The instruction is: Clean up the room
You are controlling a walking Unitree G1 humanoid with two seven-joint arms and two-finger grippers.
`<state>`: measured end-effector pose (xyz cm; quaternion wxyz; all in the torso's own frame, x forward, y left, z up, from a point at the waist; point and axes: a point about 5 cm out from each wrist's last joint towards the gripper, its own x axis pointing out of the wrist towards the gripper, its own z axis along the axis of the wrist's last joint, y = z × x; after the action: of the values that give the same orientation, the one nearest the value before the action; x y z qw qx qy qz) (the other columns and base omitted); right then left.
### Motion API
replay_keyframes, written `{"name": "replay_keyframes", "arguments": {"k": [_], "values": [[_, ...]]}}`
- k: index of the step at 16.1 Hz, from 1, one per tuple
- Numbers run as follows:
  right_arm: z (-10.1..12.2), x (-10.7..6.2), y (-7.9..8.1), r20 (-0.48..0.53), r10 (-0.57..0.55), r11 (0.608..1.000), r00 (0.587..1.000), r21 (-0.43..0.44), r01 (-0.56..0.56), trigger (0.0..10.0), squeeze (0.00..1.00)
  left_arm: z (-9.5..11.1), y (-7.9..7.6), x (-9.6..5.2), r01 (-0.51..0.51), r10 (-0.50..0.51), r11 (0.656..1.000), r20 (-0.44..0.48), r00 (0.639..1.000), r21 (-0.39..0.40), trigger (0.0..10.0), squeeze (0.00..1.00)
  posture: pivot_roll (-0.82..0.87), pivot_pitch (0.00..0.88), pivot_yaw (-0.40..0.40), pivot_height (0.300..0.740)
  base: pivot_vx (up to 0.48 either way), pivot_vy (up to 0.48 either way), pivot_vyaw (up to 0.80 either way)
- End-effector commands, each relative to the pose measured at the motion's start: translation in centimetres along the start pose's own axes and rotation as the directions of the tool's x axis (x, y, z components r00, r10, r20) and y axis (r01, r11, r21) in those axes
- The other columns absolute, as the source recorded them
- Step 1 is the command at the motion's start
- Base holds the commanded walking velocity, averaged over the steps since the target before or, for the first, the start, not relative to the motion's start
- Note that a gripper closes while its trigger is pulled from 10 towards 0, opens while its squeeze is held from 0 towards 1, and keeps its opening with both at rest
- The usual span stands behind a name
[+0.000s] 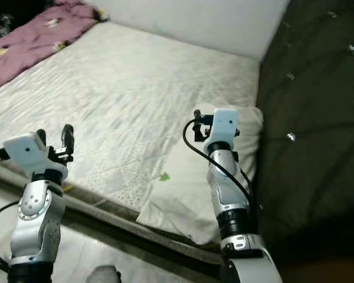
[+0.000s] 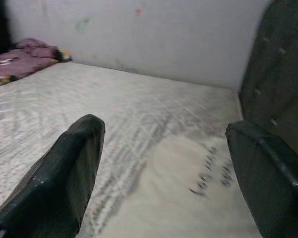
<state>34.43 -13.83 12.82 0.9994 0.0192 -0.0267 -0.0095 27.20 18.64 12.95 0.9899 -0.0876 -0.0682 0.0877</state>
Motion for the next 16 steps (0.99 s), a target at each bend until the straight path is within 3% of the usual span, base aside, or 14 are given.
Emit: {"name": "replay_keyframes", "arguments": {"k": [1,10,12,16], "values": [[-0.2,0.0,-1.0,-0.022,-0.040,0.999,0.999,0.009,0.040,10.0,0.00,-0.2,-0.5,0.1,0.019,-0.019,1.000,-0.020,1.000,-0.024,10.0,0.00,0.10,0.000,-0.041,0.740,0.000,0.000,-0.80],[-0.4,-0.3,0.0,-0.018,0.021,1.000,1.000,0.011,-0.021,10.0,0.00,-0.6,-0.8,-0.2,0.018,-0.020,0.998,-0.037,0.999,-0.056,10.0,0.00,0.10,0.000,-0.054,0.740,0.000,0.000,-0.80],[-0.6,-0.3,0.1,-0.033,0.027,1.000,0.999,0.000,-0.027,10.0,0.00,-0.7,-0.9,-0.2,0.024,-0.027,0.998,-0.042,0.999,-0.058,10.0,0.00,0.10,0.000,-0.053,0.740,0.000,0.000,0.00],[-0.8,-0.4,0.2,-0.048,0.027,1.000,0.998,0.005,-0.026,10.0,0.00,-0.8,-1.4,-0.1,0.048,-0.051,0.997,-0.048,0.998,-0.068,10.0,0.00,0.08,0.000,-0.044,0.740,0.000,0.000,-0.80]]}}
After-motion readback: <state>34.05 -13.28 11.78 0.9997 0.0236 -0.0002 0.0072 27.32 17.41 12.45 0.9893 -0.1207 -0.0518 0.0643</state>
